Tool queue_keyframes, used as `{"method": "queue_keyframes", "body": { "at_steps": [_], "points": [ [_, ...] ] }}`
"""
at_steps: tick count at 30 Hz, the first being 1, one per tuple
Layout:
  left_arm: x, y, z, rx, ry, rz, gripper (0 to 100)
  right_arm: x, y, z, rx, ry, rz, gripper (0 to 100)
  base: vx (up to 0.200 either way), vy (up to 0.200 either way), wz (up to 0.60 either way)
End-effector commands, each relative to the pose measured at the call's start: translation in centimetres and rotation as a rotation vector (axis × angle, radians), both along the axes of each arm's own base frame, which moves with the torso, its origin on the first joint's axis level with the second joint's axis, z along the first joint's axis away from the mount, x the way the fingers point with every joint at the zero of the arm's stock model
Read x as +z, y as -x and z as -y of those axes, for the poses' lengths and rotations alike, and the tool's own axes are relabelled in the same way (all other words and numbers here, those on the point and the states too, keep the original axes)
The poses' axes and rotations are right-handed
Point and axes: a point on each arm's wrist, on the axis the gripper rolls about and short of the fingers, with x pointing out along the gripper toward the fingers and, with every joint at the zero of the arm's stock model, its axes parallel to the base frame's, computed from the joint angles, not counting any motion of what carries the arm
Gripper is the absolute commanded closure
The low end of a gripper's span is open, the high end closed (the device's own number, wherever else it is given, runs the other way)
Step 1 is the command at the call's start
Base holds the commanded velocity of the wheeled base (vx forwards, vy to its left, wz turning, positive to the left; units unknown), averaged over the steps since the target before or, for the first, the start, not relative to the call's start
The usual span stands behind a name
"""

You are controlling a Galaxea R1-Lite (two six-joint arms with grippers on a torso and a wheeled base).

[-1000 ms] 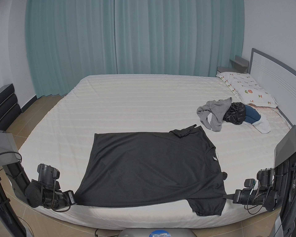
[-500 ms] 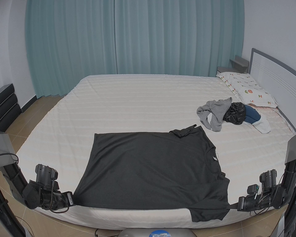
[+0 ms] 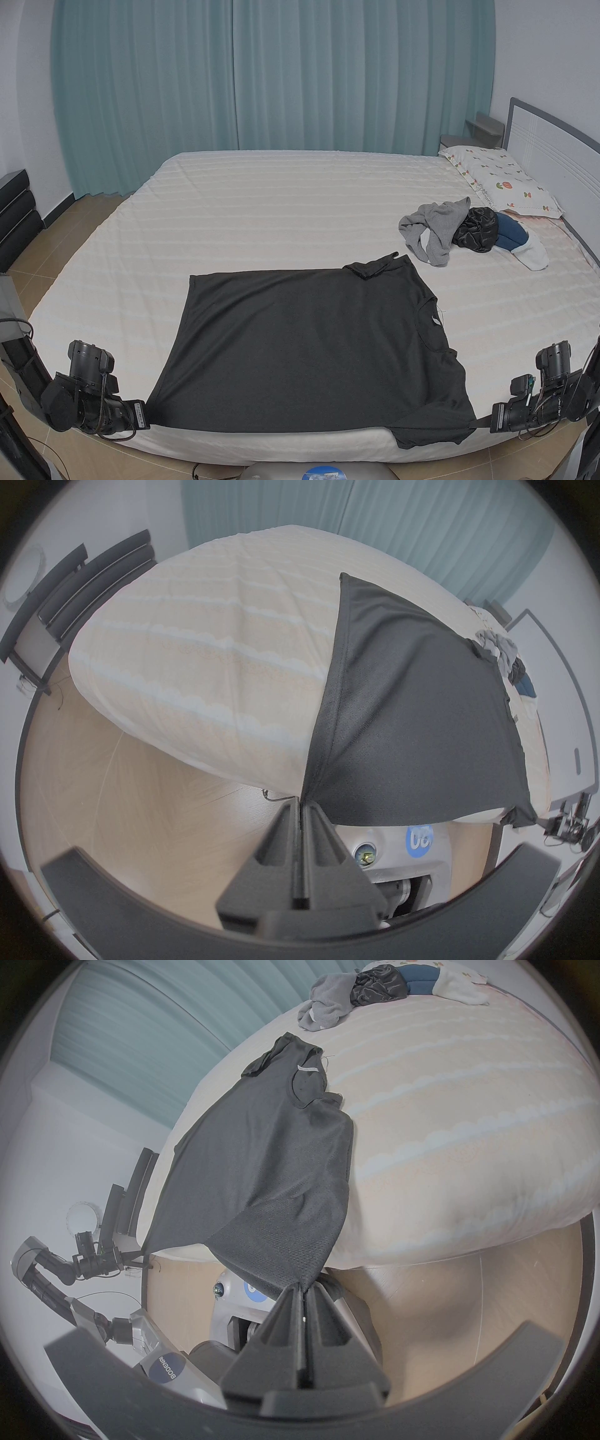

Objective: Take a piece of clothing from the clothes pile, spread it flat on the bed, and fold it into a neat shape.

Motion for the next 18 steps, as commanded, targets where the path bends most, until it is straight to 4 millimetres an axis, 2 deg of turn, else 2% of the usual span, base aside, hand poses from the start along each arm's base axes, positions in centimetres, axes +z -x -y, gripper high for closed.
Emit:
{"method": "queue_keyframes", "body": {
  "at_steps": [1, 18],
  "points": [
    [0.1, 0.7, -0.1, -0.019, -0.019, -0.005, 100, 0.3, 0.7, 0.0, 0.007, 0.014, -0.005, 100, 0.0, 0.0, 0.0],
    [0.4, 2.8, -0.1, -0.111, -0.07, -0.017, 100, 0.9, 2.4, 0.0, 0.036, 0.123, -0.056, 100, 0.0, 0.0, 0.0]
  ]
}}
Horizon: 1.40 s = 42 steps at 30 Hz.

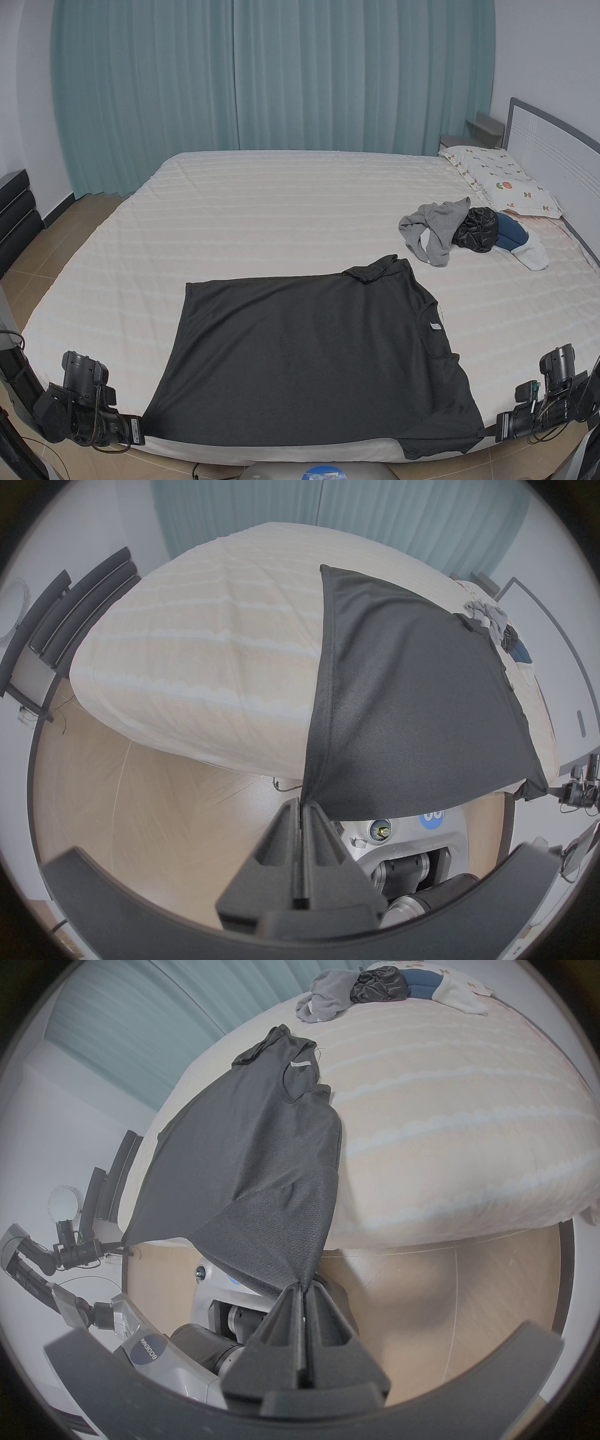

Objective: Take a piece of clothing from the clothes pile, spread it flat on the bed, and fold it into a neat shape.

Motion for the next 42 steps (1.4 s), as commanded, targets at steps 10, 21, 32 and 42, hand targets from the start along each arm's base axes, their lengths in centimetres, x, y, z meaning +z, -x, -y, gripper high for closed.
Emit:
{"method": "queue_keyframes", "body": {
  "at_steps": [10, 21, 32, 42],
  "points": [
    [0.3, 1.2, -0.1, -0.032, -0.061, -0.005, 100, 0.6, 1.7, -0.2, 0.032, 0.043, -0.03, 100, 0.0, 0.0, 0.0],
    [0.2, 2.1, -0.2, -0.072, -0.087, -0.025, 100, 1.1, 2.4, -0.2, 0.069, 0.063, -0.028, 100, 0.0, 0.0, 0.0],
    [2.2, 1.8, -0.2, -0.082, -0.091, 0.02, 100, 2.1, 2.5, -0.1, 0.074, 0.073, 0.043, 100, 0.0, 0.0, 0.0],
    [3.9, -3.1, 0.0, 0.044, -0.018, 0.148, 100, 3.9, -0.3, 0.0, 0.048, 0.105, 0.173, 100, 0.0, 0.0, 0.0]
  ]
}}
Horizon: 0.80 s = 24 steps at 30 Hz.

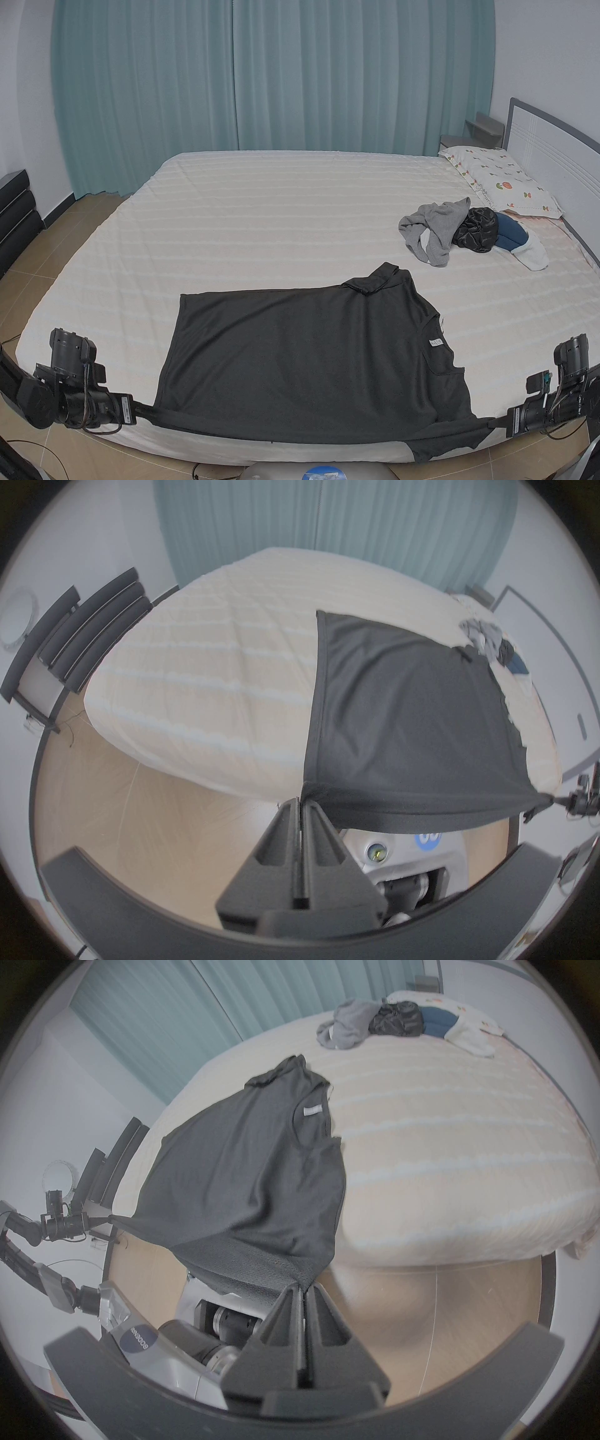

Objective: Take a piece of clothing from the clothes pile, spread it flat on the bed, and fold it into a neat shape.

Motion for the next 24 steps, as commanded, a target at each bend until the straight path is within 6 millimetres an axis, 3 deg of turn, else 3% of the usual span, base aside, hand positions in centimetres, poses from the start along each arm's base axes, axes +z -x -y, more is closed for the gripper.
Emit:
{"method": "queue_keyframes", "body": {
  "at_steps": [1, 12, 24],
  "points": [
    [0.7, -2.6, 0.1, 0.044, 0.035, 0.059, 100, 1.2, -1.6, 0.0, -0.004, 0.009, 0.081, 100, 0.0, 0.0, 0.0],
    [1.8, -5.1, 0.3, 0.096, 0.069, 0.129, 100, 3.5, -5.5, -0.3, -0.038, -0.027, 0.188, 100, 0.0, 0.0, 0.0],
    [2.8, -6.3, 0.4, 0.09, 0.071, 0.181, 100, 3.2, -8.3, -0.3, -0.051, -0.04, 0.182, 100, 0.0, 0.0, 0.0]
  ]
}}
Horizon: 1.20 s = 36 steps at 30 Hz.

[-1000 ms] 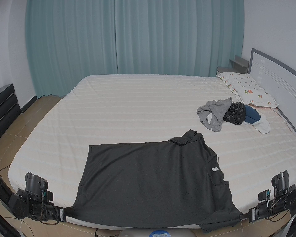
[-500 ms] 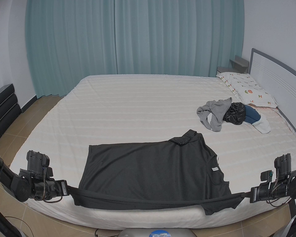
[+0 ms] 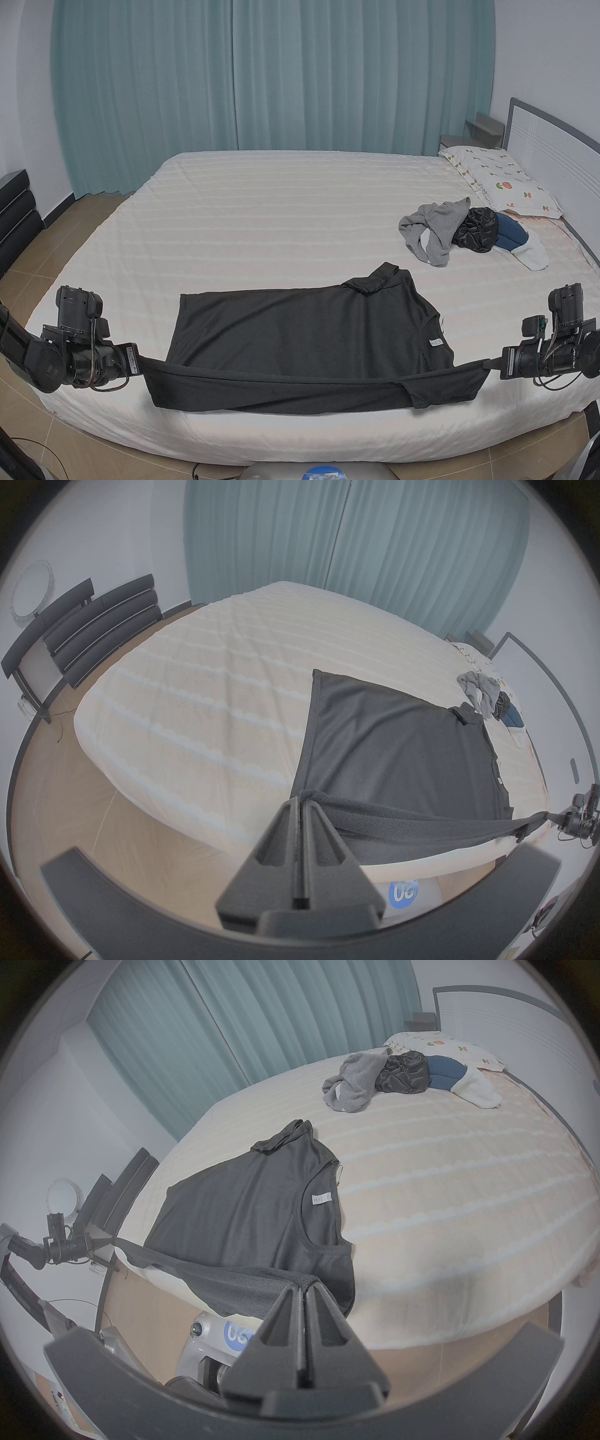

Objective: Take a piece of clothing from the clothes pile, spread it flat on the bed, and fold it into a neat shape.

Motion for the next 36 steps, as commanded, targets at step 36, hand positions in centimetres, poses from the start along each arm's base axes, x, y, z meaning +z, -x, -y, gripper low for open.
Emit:
{"method": "queue_keyframes", "body": {
  "at_steps": [36],
  "points": [
    [0.2, 0.6, 0.0, -0.014, -0.008, -0.076, 100, -0.5, -1.3, -0.8, 0.008, -0.028, -0.025, 100, 0.0, 0.0, 0.0]
  ]
}}
